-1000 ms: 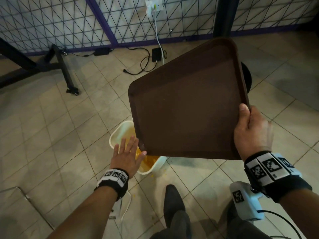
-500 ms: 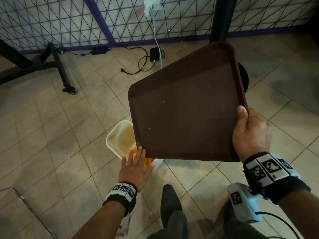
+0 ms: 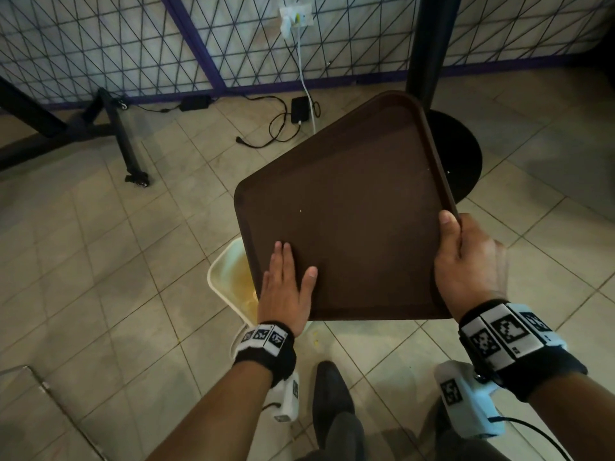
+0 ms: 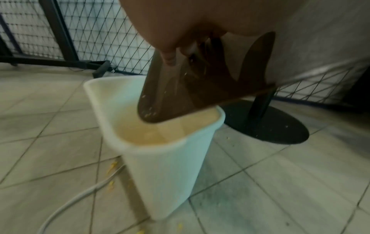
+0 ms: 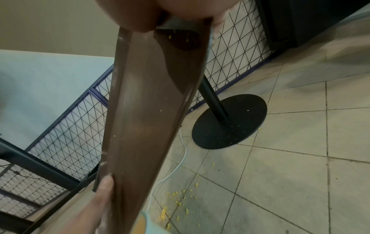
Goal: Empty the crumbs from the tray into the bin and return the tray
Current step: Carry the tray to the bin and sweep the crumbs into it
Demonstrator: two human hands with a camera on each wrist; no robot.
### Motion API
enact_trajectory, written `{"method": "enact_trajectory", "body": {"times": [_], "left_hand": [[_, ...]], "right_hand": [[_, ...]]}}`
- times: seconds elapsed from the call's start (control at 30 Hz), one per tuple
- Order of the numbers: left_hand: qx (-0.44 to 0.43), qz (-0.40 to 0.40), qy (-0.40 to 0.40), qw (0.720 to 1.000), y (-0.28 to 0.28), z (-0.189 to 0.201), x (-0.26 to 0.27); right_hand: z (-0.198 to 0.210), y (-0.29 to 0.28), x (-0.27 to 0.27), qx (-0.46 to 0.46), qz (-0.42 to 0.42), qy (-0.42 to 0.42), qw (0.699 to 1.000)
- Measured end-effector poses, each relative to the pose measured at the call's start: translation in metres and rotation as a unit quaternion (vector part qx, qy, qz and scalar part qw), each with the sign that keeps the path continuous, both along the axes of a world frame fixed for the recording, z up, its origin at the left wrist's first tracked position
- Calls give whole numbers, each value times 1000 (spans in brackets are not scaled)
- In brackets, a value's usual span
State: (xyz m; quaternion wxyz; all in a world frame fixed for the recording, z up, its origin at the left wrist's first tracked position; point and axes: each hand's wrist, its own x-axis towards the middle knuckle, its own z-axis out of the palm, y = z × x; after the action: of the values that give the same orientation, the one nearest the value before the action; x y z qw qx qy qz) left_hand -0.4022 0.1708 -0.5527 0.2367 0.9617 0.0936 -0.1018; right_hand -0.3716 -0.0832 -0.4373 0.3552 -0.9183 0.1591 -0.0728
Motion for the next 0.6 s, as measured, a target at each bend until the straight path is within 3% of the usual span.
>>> {"method": "enact_trajectory", "body": {"times": [0.23,0.37,0.47,0.6], "left_hand": [[139,-38,199,969,35,-36,-54],[96,-33,121,987,17,-14,-47],[38,-100,28,994,-25,6,-46],[32,-145,43,988,-45,0,-52]], "right_hand": [[3,-11,1,0,-28,0,1000],[0,-10,2,2,-34,17,999],[1,-7,2,12,-36,22,999],[5,-8,2,24,-39,18,999]]}}
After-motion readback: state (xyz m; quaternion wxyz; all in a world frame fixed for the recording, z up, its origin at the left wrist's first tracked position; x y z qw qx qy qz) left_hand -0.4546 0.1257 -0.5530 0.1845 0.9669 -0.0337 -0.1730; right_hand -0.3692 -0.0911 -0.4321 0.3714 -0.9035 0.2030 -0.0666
